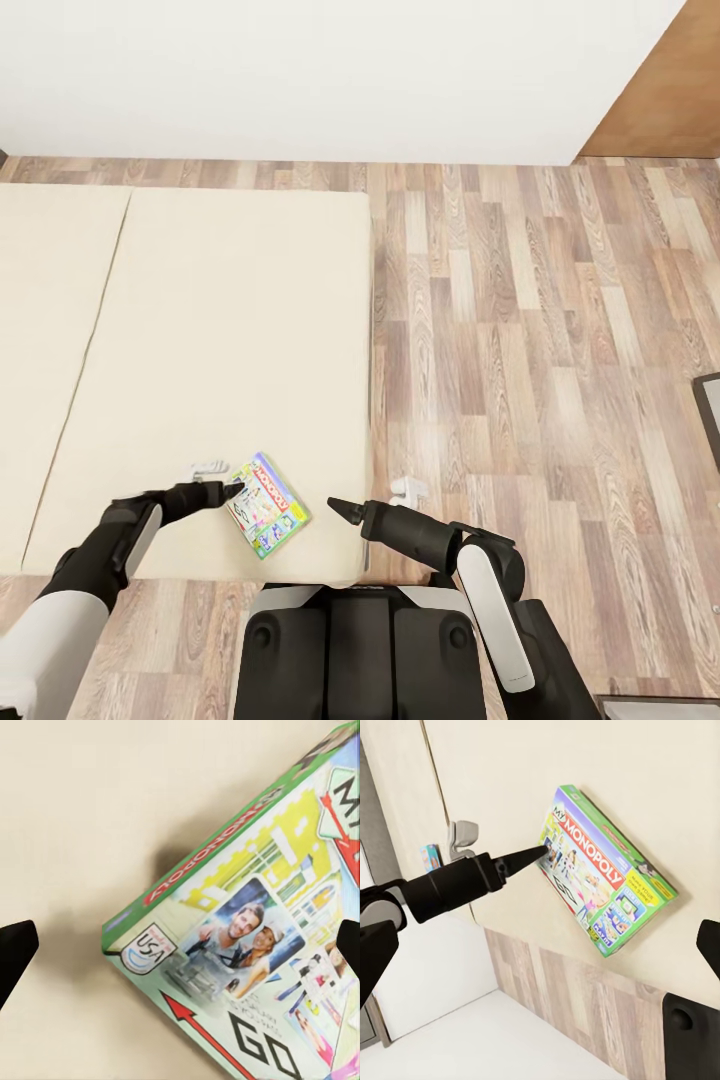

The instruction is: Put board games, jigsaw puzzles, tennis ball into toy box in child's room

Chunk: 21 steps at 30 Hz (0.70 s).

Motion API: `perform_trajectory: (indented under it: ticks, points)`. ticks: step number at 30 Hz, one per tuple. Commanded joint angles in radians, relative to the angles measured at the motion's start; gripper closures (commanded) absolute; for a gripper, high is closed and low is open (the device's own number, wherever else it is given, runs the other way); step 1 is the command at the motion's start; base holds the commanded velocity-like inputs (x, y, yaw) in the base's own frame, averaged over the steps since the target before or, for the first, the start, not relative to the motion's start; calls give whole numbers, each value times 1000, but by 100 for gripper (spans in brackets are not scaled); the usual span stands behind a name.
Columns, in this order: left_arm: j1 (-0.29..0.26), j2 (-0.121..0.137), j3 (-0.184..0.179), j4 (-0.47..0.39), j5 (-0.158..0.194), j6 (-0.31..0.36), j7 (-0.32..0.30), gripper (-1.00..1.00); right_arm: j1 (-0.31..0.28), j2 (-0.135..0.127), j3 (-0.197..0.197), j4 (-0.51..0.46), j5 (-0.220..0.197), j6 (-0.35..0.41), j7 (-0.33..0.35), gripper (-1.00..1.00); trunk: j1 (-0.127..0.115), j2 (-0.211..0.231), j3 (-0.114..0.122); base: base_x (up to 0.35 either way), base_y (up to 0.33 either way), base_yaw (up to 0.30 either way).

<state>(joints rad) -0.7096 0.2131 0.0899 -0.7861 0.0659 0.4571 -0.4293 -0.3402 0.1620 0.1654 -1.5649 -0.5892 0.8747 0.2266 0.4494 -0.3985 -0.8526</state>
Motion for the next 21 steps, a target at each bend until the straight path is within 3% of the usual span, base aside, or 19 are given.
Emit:
perform_trajectory:
  ticks: [1,9,21]
  points:
    - [0,-2,2,-1,7,6,0,-100,0,1,-2,-1,6,4,6,-100,1,-2,-1,0,0,0]
    - [-1,-29,2,0,6,-10,9,-100,0,-1,-6,-1,6,4,7,-100,1,-2,-1,0,0,0]
    - [-1,-49,2,4,8,-10,11,-100,0,0,-1,-1,6,4,5,-100,1,-2,-1,0,0,0]
